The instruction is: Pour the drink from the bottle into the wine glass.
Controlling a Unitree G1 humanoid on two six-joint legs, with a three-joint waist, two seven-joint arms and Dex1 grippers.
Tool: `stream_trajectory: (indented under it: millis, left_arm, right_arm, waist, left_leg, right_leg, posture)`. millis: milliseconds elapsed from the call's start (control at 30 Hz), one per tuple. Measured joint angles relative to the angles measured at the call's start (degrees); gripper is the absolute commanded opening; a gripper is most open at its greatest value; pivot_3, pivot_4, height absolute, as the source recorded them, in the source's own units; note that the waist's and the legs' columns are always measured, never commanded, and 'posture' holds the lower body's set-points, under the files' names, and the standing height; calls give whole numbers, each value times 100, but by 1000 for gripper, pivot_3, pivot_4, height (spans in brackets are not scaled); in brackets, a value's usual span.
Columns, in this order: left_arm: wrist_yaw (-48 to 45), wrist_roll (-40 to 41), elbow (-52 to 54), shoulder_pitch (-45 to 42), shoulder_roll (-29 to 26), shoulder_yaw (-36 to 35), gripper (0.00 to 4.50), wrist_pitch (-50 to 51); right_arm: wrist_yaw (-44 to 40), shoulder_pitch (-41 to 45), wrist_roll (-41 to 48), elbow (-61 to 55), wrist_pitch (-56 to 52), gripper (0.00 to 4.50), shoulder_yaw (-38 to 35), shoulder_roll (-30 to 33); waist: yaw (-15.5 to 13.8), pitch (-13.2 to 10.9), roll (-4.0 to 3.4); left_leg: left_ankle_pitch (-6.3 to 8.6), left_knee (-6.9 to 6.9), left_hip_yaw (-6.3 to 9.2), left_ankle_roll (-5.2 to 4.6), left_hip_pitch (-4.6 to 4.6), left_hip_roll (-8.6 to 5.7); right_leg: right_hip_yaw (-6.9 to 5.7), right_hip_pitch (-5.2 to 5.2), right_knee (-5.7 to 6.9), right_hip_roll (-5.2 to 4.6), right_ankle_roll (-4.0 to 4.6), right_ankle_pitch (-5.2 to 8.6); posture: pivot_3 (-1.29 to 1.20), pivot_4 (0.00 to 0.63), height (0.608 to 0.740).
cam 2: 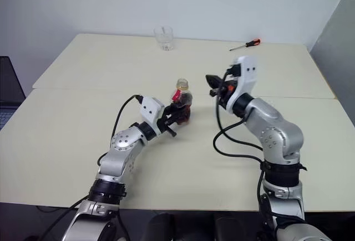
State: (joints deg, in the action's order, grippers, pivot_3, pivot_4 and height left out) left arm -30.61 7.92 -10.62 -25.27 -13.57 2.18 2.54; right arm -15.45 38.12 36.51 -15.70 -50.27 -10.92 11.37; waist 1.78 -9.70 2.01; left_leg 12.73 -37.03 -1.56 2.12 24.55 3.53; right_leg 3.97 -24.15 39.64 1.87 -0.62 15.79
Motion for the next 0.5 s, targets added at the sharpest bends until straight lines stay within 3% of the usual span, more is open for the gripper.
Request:
stream_trajectory:
  millis: [200, 500]
  left_arm:
    - [996, -256, -665, -156, 36, -535, 630, -868]
    - [2144, -282, -2119, -431, -79, -1377, 630, -1677]
  right_arm:
    - [-47, 63, 264, 40, 84, 0, -471, 374]
    - [-26, -161, 286, 38, 81, 0, -181, 384]
  waist:
    - [10, 0, 0]
    - [2, 0, 0]
  left_leg:
    - [0, 3, 1, 0, -2, 3]
    - [0, 3, -7, 0, -2, 1]
  right_leg:
    - [5, 0, 1, 1, 0, 0]
    - [-2, 0, -3, -2, -1, -1]
  posture:
    - [0, 150, 740]
    - [0, 150, 740]
